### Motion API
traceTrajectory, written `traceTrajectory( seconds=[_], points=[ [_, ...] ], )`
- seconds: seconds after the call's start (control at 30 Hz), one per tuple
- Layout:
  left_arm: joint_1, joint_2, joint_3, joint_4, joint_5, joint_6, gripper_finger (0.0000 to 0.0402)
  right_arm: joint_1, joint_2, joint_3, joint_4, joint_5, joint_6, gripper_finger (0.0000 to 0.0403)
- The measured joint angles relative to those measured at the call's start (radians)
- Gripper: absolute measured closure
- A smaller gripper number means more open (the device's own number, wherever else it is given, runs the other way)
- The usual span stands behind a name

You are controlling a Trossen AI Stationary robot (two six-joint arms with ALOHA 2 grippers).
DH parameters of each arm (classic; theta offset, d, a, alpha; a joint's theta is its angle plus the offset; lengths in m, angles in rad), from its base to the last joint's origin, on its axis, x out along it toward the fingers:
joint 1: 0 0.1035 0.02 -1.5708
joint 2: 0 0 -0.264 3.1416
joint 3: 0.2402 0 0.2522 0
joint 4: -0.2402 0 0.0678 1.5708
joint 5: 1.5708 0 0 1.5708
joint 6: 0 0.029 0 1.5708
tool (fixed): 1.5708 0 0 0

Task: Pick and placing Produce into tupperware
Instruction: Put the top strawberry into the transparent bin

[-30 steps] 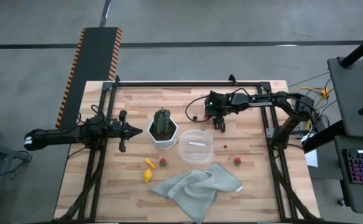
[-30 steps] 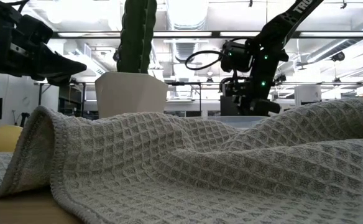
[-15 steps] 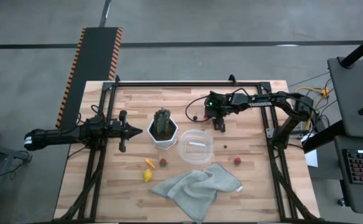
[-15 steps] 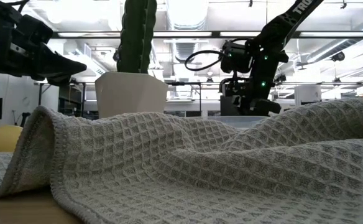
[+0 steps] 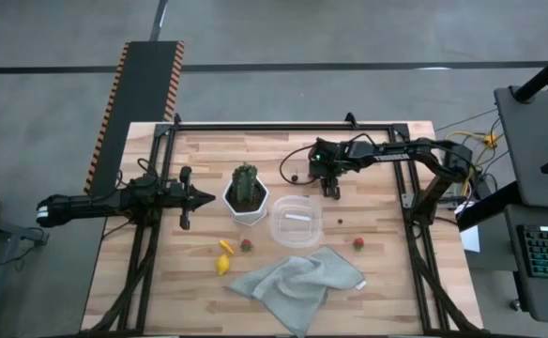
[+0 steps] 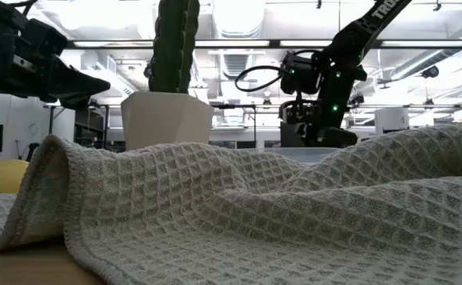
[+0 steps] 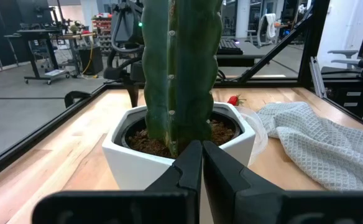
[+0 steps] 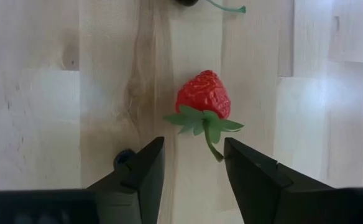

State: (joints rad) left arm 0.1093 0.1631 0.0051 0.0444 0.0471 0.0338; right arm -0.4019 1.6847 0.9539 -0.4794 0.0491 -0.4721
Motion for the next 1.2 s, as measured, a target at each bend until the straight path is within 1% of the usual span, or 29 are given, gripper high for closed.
traceTrajectory(
  seconds=[0.2,0.8,1.2],
  points=[
    [0.000,0.000,0.000,0.000,0.000,0.000,0.0402,0.000,0.020,0.000,0.005,0.004,0.000,0.0265],
    [0.000,0.000,0.000,0.000,-0.001,0.000,0.0402,-0.001,0.020,0.012,0.016,0.005,0.000,0.0319],
    [0.000,0.000,0.000,0.000,-0.002,0.000,0.0402,-0.005,0.019,0.010,0.011,0.006,-0.001,0.0390]
  ],
)
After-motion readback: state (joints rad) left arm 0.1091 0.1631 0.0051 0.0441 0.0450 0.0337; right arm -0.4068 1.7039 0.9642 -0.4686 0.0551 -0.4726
